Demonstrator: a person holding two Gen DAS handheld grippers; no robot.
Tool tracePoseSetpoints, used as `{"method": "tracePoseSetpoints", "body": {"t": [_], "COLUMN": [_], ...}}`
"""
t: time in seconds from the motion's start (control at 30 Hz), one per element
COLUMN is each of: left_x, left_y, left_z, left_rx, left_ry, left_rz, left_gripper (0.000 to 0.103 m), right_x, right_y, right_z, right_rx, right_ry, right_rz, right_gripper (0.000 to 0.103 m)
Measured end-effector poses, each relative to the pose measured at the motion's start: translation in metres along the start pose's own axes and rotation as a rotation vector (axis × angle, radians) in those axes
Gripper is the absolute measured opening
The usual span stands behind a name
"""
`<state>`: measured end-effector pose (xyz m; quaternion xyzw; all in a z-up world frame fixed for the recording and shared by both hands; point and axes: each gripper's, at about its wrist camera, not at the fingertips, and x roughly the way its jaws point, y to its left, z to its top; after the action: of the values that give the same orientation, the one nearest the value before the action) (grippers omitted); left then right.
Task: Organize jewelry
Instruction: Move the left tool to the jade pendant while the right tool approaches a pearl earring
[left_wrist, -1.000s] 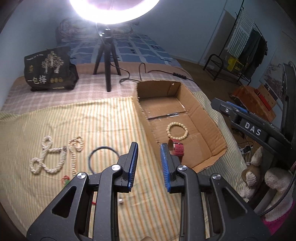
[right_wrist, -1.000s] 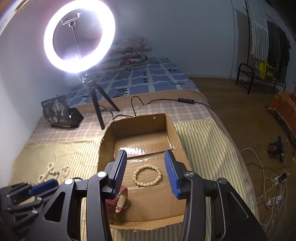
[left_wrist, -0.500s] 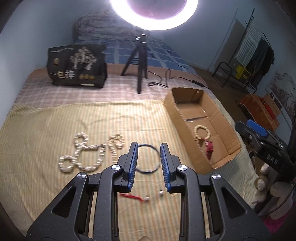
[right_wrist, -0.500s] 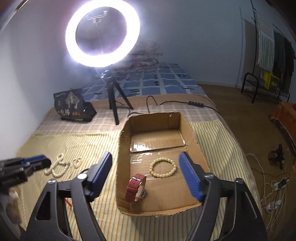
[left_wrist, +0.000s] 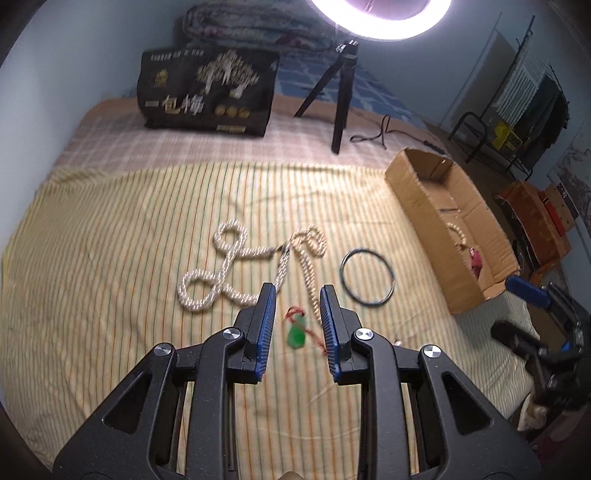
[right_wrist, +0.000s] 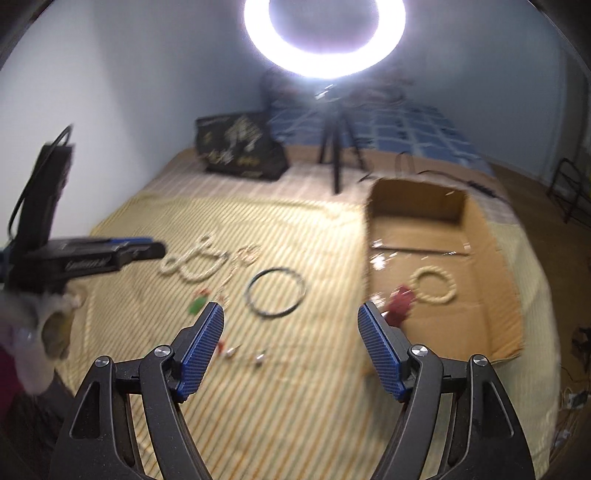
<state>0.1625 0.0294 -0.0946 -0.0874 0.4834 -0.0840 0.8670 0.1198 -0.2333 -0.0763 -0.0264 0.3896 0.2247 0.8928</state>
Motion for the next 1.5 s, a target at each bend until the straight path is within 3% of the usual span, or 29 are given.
{"method": "tracePoseSetpoints", "body": {"t": [0.17, 0.4, 0.83, 1.1, 1.5], "left_x": [0.012, 0.029, 0.061, 0.073, 0.085], "left_y": [0.01, 0.015, 0.011, 0.007, -0.002], "left_z": [-0.008, -0.017, -0.024, -0.023, -0.02], "left_rx": [-0.003, -0.011, -0.008, -0.001, 0.025], "left_ry": [0.05, 0.11, 0.184, 0.201, 0.199], "left_rz": [-0.013, -0.032, -0.045, -0.04, -0.009], "left_gripper": [0.024, 0.024, 0.024, 0.024, 0.024], "right_x": [0.015, 0.039, 0.07, 0.086, 0.094], "right_y": [0.02, 0.038, 0.032, 0.025, 0.026], "right_z": [-0.012, -0.026, -0.042, -0.041, -0.044], "right_rx": [-0.072, -0.134, -0.149, -0.119, -0.129], "right_ry": [0.061, 0.145, 0.245, 0.267, 0.283], "right_rz": [0.048, 0.108, 0.069, 0.044, 0.033], "right_gripper": [0.066, 0.041, 0.034, 0.026, 0.026]}}
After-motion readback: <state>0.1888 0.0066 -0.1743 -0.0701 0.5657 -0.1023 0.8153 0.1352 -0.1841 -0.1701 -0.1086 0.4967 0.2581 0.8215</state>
